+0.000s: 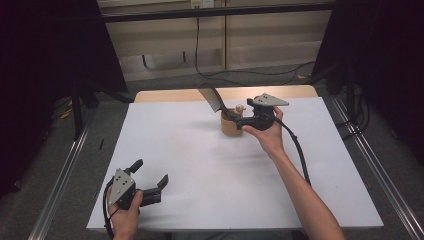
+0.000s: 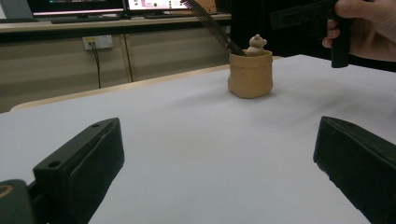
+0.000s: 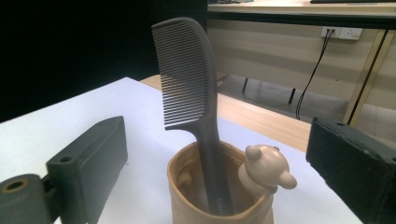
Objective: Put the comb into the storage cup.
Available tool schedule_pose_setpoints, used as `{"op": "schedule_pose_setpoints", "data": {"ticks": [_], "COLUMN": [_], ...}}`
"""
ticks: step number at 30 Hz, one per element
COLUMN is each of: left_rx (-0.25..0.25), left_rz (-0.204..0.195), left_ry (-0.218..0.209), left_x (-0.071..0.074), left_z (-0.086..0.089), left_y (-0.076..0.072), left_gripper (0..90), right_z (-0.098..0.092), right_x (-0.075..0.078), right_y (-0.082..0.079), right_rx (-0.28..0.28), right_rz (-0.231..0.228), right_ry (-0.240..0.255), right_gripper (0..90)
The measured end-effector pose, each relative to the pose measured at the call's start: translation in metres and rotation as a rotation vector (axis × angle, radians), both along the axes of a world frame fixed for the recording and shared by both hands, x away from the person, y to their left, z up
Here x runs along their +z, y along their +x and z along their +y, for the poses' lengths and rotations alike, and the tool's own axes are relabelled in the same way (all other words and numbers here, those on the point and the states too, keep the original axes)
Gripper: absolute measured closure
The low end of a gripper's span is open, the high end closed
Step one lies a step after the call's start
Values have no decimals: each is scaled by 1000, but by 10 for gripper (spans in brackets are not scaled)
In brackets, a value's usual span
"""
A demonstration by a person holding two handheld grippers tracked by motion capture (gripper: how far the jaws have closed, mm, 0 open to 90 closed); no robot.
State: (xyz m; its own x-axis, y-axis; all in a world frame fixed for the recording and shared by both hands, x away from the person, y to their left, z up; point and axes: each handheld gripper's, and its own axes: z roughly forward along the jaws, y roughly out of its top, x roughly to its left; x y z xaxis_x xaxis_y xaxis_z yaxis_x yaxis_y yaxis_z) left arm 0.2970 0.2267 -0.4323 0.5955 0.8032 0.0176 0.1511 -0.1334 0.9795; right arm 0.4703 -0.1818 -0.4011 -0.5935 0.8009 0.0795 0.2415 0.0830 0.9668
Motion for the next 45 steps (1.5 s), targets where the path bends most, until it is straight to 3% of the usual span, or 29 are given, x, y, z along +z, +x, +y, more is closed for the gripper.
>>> {"op": "schedule_pose_setpoints", "data": {"ticks": [17, 21, 31, 35, 45], "left_rx": [21, 26, 25, 28, 30], "left_rz": [8, 8, -1, -10, -8], "left_ry": [14, -3, -25, -29, -25], "left_x": [-2, -1, 1, 1, 1], "left_z": [-2, 1, 4, 4, 4], "left_y": [1, -1, -4, -4, -5], "left_gripper": [19, 19, 18, 18, 18], "right_z": [-14, -18, -27, -30, -35], "right_x": [0, 1, 3, 0, 0], "right_y": [-15, -20, -36, -43, -62], "right_rx": [-82, -99, -134, -153, -168], "right_rz": [-13, -20, -35, -33, -75], "right_ry": [22, 29, 10, -20, -28], "right_gripper": [0, 0, 0, 0, 0]}}
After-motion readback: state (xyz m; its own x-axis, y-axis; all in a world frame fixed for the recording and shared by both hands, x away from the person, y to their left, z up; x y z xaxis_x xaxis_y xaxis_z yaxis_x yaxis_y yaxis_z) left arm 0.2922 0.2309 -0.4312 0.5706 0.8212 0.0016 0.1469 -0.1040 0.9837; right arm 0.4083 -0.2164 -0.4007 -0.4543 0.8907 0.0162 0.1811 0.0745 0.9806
